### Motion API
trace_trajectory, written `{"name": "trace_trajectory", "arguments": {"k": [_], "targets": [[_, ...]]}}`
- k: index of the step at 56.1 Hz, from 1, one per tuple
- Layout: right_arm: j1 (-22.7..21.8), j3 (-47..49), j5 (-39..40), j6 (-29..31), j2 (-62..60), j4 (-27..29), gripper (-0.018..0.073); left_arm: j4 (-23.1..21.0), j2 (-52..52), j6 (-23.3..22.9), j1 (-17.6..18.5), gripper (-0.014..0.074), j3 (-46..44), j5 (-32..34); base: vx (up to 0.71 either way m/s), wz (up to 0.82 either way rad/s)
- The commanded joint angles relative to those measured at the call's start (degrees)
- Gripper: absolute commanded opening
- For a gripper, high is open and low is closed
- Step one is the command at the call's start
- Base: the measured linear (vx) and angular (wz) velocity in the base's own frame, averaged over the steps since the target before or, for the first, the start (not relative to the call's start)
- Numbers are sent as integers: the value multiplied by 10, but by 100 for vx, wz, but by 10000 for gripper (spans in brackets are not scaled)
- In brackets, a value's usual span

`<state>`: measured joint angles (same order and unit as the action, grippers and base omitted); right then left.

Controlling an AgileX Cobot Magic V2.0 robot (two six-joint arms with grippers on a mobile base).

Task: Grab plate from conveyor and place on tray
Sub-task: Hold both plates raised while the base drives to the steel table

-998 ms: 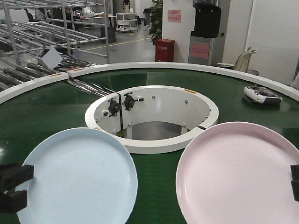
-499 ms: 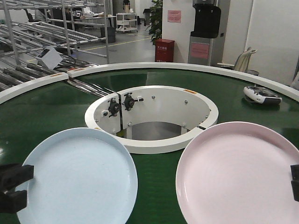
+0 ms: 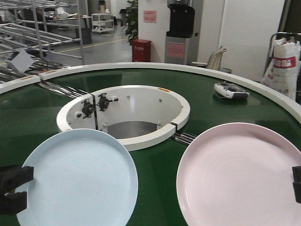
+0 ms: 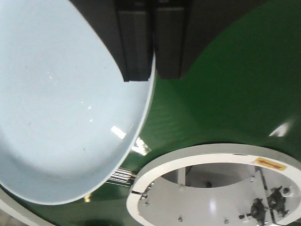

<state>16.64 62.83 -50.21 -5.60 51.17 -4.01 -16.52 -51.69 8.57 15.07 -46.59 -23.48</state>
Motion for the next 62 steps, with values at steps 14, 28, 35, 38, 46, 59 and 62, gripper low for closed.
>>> {"name": "trace_trajectory", "arguments": {"k": [14, 28, 35, 38, 46, 59, 62], "targets": [[-1, 14, 41, 4, -5, -6, -9, -8, 6, -2, 3, -3, -18, 46, -13, -49], [-1, 14, 41, 4, -5, -6, -9, -8, 6, -2, 3, 0, -18, 46, -14, -55], [-1, 14, 41, 4, -5, -6, -9, -8, 6, -2, 3, 0, -18, 46, -15, -57], [-1, 14, 41, 4, -5, -6, -9, -8, 6, -2, 3, 0, -18, 46, -15, -57], [-1, 14, 41, 4, -5, -6, -9, -8, 6, -2, 3, 0, -18, 46, -15, -57], [-1, 14, 41, 4, -5, -6, -9, -8, 6, -2, 3, 0, -18, 46, -13, -55], [-1, 14, 41, 4, -5, -6, -9, -8, 6, -2, 3, 0, -18, 46, -12, -55]]}}
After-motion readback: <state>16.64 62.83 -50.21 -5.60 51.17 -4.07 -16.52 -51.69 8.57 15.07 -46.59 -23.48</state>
